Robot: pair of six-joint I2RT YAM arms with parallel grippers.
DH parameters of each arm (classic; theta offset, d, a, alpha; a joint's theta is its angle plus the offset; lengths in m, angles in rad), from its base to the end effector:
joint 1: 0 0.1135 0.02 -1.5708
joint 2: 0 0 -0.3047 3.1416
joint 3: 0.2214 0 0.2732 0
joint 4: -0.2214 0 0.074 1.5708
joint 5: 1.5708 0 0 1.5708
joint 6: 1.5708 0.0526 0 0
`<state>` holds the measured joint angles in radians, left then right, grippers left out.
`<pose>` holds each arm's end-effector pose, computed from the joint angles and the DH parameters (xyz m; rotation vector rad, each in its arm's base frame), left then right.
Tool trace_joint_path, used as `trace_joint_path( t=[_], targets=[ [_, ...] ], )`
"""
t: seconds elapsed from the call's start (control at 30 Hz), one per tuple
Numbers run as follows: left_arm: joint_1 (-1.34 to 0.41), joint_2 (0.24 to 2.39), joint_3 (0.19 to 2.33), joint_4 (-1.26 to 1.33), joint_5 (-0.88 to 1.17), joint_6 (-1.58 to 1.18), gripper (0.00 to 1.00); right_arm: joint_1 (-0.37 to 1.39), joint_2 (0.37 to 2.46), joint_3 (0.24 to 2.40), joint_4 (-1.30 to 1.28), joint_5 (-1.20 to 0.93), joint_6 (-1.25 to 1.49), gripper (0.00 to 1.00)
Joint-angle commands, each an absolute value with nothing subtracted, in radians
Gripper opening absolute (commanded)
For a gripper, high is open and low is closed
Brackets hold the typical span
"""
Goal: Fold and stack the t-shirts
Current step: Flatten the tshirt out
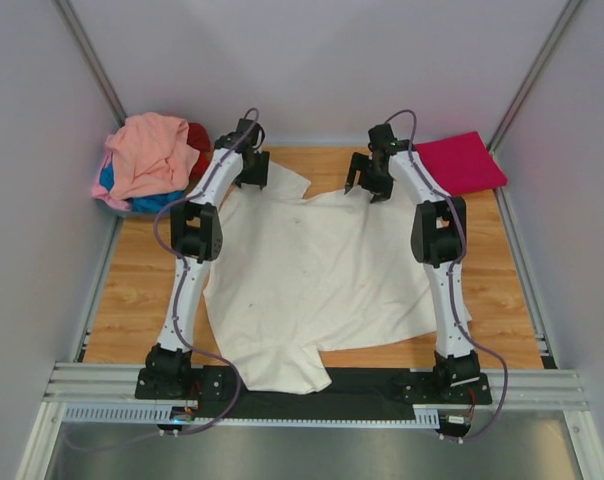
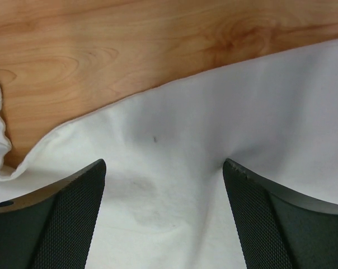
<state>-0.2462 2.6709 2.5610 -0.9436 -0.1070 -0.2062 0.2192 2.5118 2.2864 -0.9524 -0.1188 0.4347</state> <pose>0.6080 -0.1470 0.1723 0.0153 2.6144 -0.0187 0.5724 0.1339 0.1753 0.2670 2.7754 0.3352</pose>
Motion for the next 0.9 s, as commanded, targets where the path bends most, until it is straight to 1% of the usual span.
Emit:
trace_joint_path(
  t=[0.0, 0.07, 0.17, 0.27, 0.33, 0.37, 0.4, 0.47, 0.5, 0.53, 0.6, 0.63, 0.67, 0.7, 0.8, 0.83, 0.87],
  targets=[
    [-0.175, 2.658, 2.609, -0.905, -0.071, -0.187, 0.75, 0.212, 2.612, 2.396, -0.985, -0.175, 0.482, 0.88],
    [-0.161, 2.658, 2.628, -0.878, -0.04, -0.178, 0.75, 0.207, 2.628, 2.419, -0.977, -0.186, 0.511, 0.89],
    [-0.16, 2.651, 2.638, -0.797, -0.031, -0.153, 0.84, 0.198, 2.629, 2.401, -0.945, -0.184, 0.554, 0.89],
    [-0.16, 2.666, 2.658, -0.718, -0.006, -0.149, 0.87, 0.193, 2.628, 2.382, -0.919, -0.172, 0.598, 0.91],
    [-0.161, 2.681, 2.677, -0.695, 0.023, -0.149, 0.88, 0.192, 2.62, 2.376, -0.928, -0.15, 0.609, 0.92],
    [-0.167, 2.678, 2.678, -0.693, 0.031, -0.147, 0.86, 0.19, 2.602, 2.37, -0.933, -0.123, 0.601, 0.92],
    [-0.175, 2.642, 2.671, -0.693, 0.041, -0.141, 0.84, 0.192, 2.585, 2.353, -0.928, -0.112, 0.592, 0.92],
    [-0.192, 2.565, 2.579, -0.661, 0.038, -0.121, 0.82, 0.196, 2.504, 2.274, -0.902, -0.083, 0.555, 0.92],
    [-0.221, 2.466, 2.535, -0.646, 0.003, -0.117, 0.82, 0.199, 2.472, 2.249, -0.873, -0.08, 0.543, 0.92],
    [-0.232, 2.413, 2.446, -0.632, -0.029, -0.111, 0.82, 0.201, 2.444, 2.229, -0.864, -0.08, 0.516, 0.92],
    [-0.253, 2.274, 2.369, -0.589, -0.043, -0.113, 0.86, 0.207, 2.386, 2.212, -0.865, -0.08, 0.491, 0.93],
    [-0.258, 2.24, 2.32, -0.586, -0.048, -0.12, 0.87, 0.21, 2.372, 2.217, -0.87, -0.092, 0.48, 0.93],
    [-0.261, 2.214, 2.306, -0.603, -0.051, -0.13, 0.96, 0.212, 2.356, 2.229, -0.877, -0.11, 0.465, 0.93],
    [-0.261, 2.183, 2.289, -0.618, -0.043, -0.165, 1.0, 0.215, 2.335, 2.235, -0.902, -0.118, 0.459, 0.93],
    [-0.261, 2.172, 2.257, -0.692, -0.008, -0.228, 0.98, 0.213, 2.284, 2.209, -0.926, -0.127, 0.442, 0.93],
    [-0.261, 2.177, 2.229, -0.727, 0.015, -0.273, 0.95, 0.215, 2.234, 2.186, -0.927, -0.127, 0.439, 0.93],
    [-0.261, 2.193, 2.215, -0.741, 0.035, -0.296, 0.87, 0.215, 2.208, 2.118, -0.92, -0.123, 0.427, 0.93]
  ],
)
